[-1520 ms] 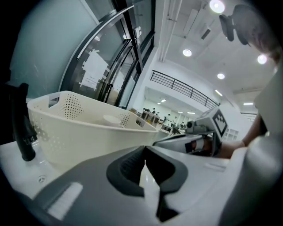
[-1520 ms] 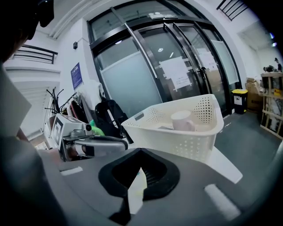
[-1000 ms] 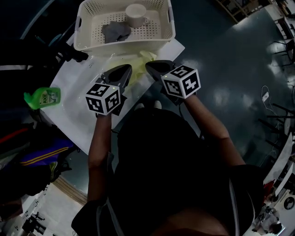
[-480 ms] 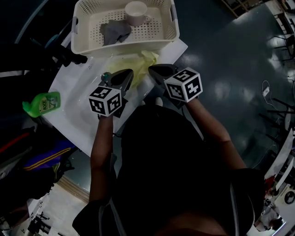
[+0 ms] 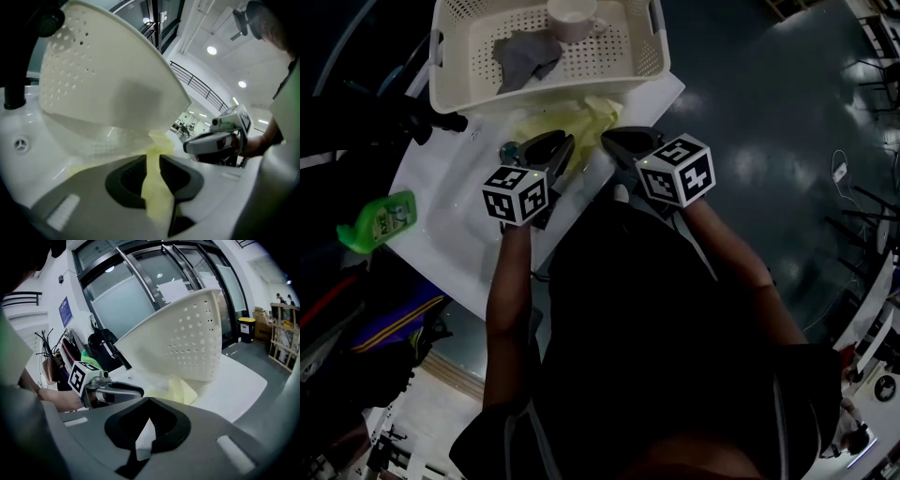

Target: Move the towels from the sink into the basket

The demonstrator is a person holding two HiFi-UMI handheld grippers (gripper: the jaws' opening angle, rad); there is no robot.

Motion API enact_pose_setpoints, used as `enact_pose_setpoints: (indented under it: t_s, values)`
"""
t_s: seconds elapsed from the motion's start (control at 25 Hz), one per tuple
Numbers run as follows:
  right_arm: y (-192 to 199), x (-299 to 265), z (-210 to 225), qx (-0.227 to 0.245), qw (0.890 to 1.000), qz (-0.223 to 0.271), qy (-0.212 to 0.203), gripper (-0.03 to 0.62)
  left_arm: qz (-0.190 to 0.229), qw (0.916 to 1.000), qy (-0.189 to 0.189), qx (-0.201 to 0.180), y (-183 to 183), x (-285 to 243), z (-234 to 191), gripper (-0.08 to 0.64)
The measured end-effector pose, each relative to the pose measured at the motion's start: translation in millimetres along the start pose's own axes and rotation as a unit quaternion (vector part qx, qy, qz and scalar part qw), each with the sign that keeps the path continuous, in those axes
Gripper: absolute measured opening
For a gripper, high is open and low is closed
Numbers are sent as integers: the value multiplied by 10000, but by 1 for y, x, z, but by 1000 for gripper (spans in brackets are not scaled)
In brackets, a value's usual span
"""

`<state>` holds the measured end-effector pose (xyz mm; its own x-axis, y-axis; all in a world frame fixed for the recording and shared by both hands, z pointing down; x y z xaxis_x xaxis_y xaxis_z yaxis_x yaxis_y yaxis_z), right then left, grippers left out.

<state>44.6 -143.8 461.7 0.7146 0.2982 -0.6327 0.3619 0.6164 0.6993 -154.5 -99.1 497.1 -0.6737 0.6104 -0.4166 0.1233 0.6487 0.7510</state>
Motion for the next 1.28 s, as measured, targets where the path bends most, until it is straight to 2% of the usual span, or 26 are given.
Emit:
enact_pose_setpoints:
  t_s: [0.08, 0.24, 0.36, 0.76, 0.96, 1.28]
  values:
    - [-1, -1, 1, -4, 10000, -29, -31, 0, -41, 10000, -37, 63, 3, -4, -6, 122]
    - [-2, -5, 1, -12, 9999, -96, -90, 0, -35, 9996, -139, 260, 5, -5, -18, 126]
    - [-3, -9, 2, -20, 9998, -140, -127, 0, -97, 9994, -183, 274, 7, -6, -24, 141]
    - [-3, -15, -1, 16, 9993, -324, -185, 0, -645, 9972, -314, -208, 13, -11, -52, 213]
    - [-7, -20, 1, -2, 9992, -356, -174, 0, -1024, 9934, -168, -481, 15, -21, -63, 257]
    - [-11, -24, -6, -28, 9992, -299, -252, 0, -1529, 9857, 2, -702, 17, -37, -79, 337]
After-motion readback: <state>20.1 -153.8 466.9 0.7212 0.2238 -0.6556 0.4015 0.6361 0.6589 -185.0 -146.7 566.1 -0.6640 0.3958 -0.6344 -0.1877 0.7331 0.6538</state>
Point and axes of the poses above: the fingertips, and each gripper's own axes: x backward along the fingers, z to its right, y out of its underside, the point moved 10 cm from there along x, backward along the fingers, and after that the axes turned 7 degrees about y, right-handed, at the moved point
